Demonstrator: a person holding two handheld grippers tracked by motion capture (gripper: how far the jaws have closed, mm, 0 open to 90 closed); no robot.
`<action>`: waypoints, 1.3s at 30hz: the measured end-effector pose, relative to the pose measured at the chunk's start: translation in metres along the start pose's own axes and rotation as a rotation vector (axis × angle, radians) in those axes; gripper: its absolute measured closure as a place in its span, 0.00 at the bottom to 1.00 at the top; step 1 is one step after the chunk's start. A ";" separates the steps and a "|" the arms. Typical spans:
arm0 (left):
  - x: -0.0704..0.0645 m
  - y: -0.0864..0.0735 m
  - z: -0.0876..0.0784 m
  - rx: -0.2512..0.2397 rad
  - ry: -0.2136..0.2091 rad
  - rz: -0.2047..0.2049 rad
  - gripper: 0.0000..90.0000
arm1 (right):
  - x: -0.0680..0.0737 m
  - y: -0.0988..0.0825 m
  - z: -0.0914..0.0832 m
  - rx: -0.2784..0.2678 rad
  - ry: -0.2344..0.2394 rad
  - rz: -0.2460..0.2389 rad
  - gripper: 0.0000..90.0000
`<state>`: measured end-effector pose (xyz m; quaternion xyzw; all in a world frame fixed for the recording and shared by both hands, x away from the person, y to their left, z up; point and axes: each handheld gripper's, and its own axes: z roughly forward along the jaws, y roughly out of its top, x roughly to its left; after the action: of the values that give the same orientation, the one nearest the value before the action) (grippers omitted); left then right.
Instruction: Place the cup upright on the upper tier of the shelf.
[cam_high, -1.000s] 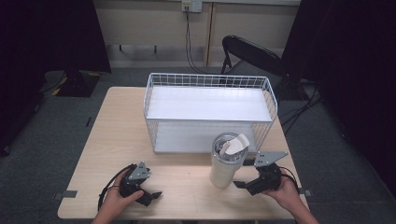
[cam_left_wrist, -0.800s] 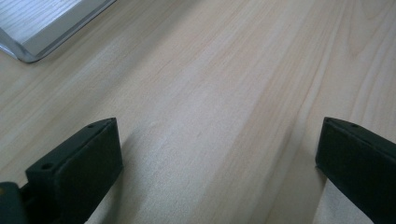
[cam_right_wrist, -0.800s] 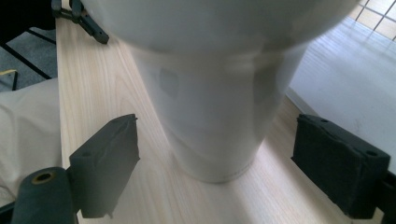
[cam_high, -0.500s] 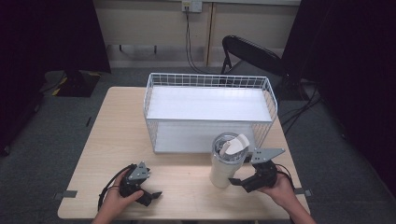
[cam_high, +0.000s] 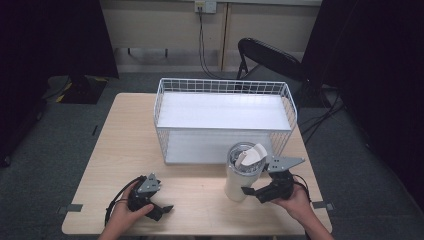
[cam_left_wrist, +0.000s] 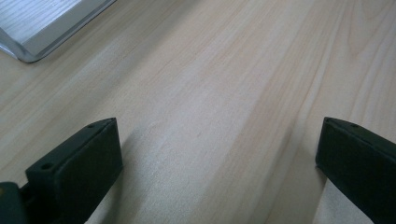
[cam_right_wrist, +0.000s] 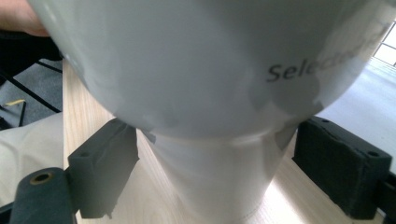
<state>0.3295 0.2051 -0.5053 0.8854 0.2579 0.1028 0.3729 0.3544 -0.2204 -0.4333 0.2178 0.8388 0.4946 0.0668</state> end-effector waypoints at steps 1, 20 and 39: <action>0.000 0.000 0.000 0.000 0.000 0.000 0.00 | 0.000 0.000 0.001 -0.002 0.001 0.002 0.14; 0.000 0.000 0.000 0.000 0.000 0.000 0.00 | 0.003 -0.004 0.014 -0.088 -0.029 -0.019 0.10; 0.000 0.000 0.000 0.000 0.000 0.000 0.00 | 0.003 -0.008 0.019 -0.143 -0.037 -0.019 0.09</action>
<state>0.3296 0.2051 -0.5053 0.8854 0.2578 0.1029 0.3727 0.3551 -0.2070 -0.4497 0.2134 0.8020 0.5485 0.1023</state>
